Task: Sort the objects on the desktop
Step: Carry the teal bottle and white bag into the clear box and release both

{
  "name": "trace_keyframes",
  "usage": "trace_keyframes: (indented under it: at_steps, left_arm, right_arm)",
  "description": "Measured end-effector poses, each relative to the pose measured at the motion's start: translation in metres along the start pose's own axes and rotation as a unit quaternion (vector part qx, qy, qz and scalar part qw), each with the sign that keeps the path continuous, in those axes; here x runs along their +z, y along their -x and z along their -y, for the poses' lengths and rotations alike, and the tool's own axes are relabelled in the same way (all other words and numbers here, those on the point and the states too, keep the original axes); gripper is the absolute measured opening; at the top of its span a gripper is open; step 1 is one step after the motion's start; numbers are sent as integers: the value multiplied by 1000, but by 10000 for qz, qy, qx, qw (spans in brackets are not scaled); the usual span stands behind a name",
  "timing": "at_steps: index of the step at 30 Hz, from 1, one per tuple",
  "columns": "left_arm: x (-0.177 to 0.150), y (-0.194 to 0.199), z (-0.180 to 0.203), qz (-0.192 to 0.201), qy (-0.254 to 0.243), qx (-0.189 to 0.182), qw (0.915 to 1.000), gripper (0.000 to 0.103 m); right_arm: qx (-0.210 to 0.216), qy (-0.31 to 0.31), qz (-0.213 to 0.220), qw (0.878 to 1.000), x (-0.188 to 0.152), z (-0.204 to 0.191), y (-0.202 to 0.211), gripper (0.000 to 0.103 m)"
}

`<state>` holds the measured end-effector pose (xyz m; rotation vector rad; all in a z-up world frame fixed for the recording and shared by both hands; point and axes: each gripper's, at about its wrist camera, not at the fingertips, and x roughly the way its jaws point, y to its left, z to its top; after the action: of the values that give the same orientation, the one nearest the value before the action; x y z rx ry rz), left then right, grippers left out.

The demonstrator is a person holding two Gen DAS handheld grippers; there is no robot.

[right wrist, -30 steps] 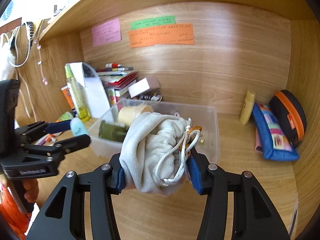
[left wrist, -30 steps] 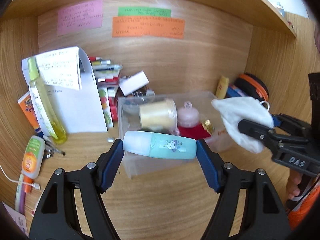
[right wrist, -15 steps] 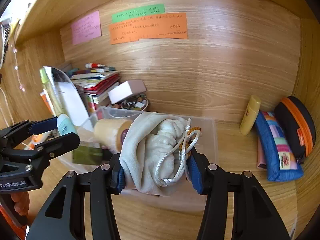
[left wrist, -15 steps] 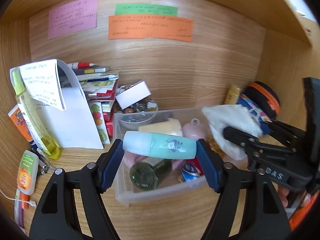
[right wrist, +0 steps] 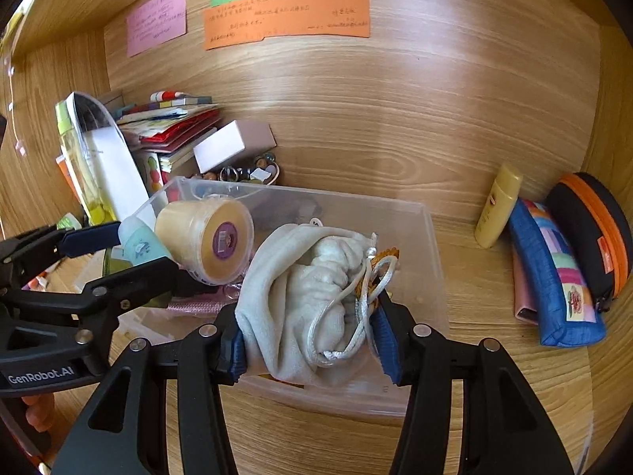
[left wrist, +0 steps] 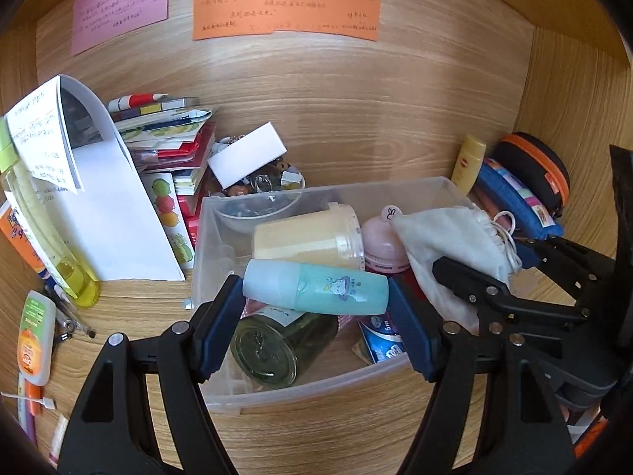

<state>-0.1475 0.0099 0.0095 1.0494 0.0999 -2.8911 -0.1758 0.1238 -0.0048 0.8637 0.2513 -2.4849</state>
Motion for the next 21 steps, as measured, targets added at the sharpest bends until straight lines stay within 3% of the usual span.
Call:
trace_keyframes:
  at_steps: [14,21]
  left_arm:
    - [-2,-18,-13,-408,219,10,9989,72]
    - [-3,-12,-15,-424,272,-165,9986,72]
  right_arm:
    - [-161,276,-31,9995,-3,-9,-3,54]
    - [0,-23,-221,9998,-3,3,-7,75]
